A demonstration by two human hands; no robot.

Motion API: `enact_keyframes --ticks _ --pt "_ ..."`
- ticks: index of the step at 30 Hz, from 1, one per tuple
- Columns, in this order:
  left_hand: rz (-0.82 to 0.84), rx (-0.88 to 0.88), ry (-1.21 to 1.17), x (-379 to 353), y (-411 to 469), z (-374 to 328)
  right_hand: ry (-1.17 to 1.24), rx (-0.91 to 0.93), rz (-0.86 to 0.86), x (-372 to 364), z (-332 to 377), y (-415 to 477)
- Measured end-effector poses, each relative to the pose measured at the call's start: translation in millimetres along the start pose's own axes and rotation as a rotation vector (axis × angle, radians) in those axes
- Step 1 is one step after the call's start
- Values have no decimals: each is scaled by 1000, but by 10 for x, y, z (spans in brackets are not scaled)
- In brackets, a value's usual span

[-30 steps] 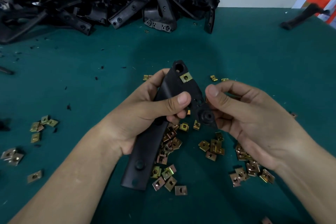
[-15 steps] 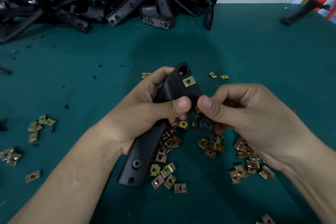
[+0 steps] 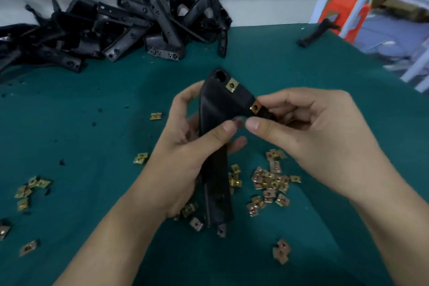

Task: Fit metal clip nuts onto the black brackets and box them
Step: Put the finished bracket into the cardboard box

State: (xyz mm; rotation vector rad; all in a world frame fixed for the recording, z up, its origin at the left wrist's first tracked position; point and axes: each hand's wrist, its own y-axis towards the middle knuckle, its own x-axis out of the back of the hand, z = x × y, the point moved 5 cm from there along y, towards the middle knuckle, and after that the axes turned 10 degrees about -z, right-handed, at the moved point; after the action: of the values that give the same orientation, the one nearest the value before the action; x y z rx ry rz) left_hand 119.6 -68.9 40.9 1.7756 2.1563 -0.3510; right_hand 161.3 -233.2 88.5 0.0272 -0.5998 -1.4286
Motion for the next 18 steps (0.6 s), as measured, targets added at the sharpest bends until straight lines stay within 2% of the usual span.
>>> enact_keyframes --ticks 5,8,10,13,16,18 --pt "195 17 214 -929 -385 129 -136 13 -416 1159 59 -560" --pt "301 -30 372 -1561 -789 438 -222 -83 -712 1856 -63 -1282" --pt "427 -64 488 -1944 -1103 734 -332 -216 -862 2235 -237 -1862" --pt "605 13 624 -2334 -1502 1257 -628 -493 -853 2577 -584 -2663" --pt "755 95 833 -2503 -1787 1774 -761 -767 -684 2649 -918 -3234" --pt "841 151 936 -2545 -1925 2042 -806 -878 -587 2631 -1092 -3471"
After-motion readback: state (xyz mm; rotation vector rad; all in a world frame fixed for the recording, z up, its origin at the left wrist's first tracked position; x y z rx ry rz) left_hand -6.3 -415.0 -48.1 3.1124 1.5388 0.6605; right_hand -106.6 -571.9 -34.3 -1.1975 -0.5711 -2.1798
